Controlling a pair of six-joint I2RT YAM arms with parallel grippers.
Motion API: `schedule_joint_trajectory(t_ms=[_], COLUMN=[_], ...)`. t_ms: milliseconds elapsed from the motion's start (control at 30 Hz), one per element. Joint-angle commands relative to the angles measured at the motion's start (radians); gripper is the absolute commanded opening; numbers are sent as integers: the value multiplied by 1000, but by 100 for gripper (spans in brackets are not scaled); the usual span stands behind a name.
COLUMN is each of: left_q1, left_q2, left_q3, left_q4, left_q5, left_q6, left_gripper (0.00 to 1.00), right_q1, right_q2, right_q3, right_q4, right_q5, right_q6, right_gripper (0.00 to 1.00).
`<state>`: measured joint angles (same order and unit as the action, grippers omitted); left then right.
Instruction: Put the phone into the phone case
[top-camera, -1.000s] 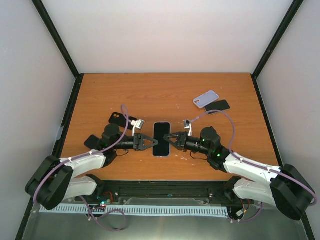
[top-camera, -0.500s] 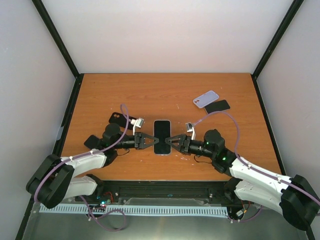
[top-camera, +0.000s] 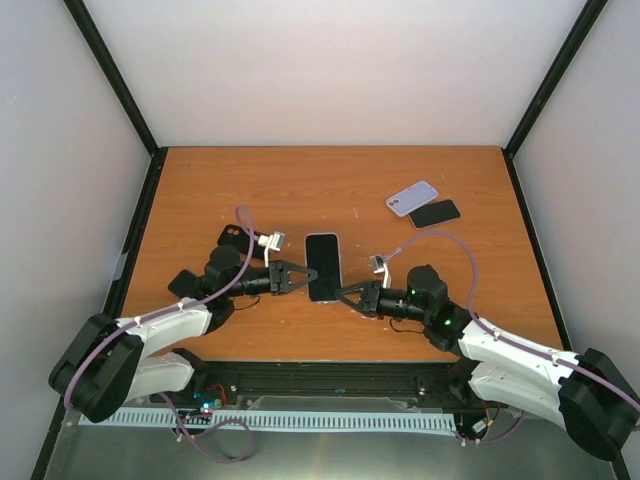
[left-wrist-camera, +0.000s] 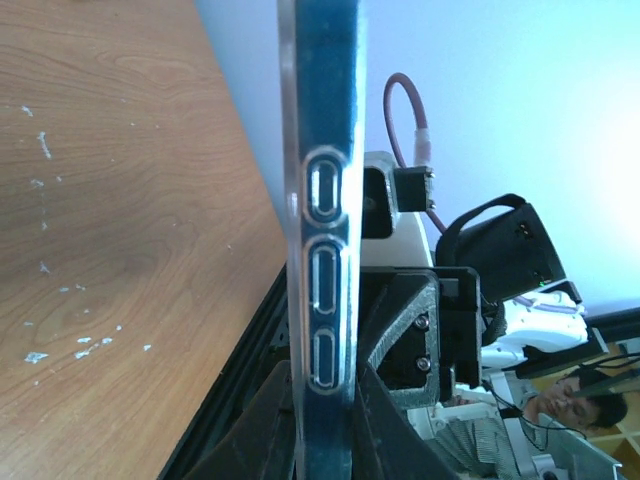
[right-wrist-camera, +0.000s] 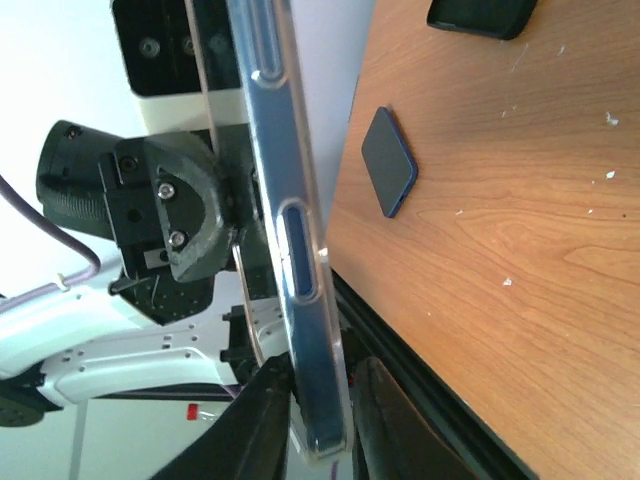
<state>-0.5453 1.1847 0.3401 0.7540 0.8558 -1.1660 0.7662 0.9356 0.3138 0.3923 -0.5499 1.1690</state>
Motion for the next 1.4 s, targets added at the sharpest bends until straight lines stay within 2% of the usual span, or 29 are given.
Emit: schedule_joint_trajectory(t_ms=[0, 167, 333, 433, 567, 700, 800, 867, 1033, 1233, 1367], left_q1=[-2, -2, -2, -2, -2, -2, -1, 2, 47, 152, 242], left_q2=[3, 9, 10, 3, -25, -74, -102, -104, -72, -60, -55], left_q3=[60, 62, 54, 52, 76, 106, 160, 210, 311, 294, 280], left_q4=[-10, -47, -42, -55, -177, -333, -542, -683, -993, -1100, -1132], left_q5=[-37, -46, -40, -41, -80, -150, -274, -392, -621, -767, -781], left_q6=[61, 82, 75, 76, 112, 150, 181, 202, 209, 150, 151], left_gripper=[0, 0, 3, 18, 47, 78, 98, 99, 100, 99, 99], right_q1=[5, 5, 5, 5, 5, 5, -1, -19, -76, -151, -197], right_q2=[-34, -69, -90, -104, -132, -125, -75, -22, 119, 278, 358], right_q3=[-12, -25, -39, -38, -15, 32, 86, 132, 202, 201, 196], right_q4=[49, 48, 61, 49, -19, -136, -221, -281, -302, -221, -195], right_q5=[7, 38, 55, 79, 133, 193, 241, 253, 221, 111, 65], right_q6=[16, 30, 32, 15, -36, -105, -163, -204, -287, -304, -298], right_gripper=[15, 3, 3, 3, 3, 3, 3, 3, 3, 3, 5])
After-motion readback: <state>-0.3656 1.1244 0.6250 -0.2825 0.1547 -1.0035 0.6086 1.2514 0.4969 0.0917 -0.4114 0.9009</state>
